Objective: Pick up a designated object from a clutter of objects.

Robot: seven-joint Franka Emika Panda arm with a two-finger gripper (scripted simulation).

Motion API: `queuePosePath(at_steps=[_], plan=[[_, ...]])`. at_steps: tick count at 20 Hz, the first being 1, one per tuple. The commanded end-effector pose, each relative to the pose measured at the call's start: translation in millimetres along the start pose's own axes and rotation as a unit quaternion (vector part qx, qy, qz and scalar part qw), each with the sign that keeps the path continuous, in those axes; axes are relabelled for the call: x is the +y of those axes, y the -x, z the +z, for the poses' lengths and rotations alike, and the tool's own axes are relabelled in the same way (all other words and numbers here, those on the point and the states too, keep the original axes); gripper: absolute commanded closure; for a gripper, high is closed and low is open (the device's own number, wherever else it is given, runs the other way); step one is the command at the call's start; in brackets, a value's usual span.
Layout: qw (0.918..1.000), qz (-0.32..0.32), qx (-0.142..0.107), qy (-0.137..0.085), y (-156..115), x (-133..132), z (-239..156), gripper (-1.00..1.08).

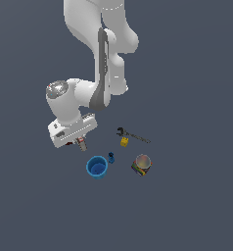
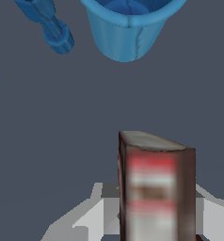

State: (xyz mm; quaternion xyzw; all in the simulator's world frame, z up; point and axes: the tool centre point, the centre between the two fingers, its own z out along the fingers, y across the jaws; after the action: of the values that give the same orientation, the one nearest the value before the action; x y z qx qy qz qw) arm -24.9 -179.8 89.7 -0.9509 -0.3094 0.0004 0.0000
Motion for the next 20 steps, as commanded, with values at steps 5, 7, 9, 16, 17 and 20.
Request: queuePosePath(at_steps=[5, 7, 9, 16, 17, 20], plan=[[1.0000, -0.001, 0.000, 0.001, -23, -44, -33, 1.08], [1.0000, -0.001, 0.000, 0.001, -33, -62, -47, 1.08], [1.0000, -0.001, -0.001, 0.001, -43, -81, -62, 1.08], [1.0000, -0.001, -0.001, 0.002, -78, -147, -113, 1.08], [1.0000, -0.001, -0.002, 0.002, -83, -157, -120, 1.08], [1.0000, -0.001, -0.002, 0.002, -98, -185, -142, 1.08]])
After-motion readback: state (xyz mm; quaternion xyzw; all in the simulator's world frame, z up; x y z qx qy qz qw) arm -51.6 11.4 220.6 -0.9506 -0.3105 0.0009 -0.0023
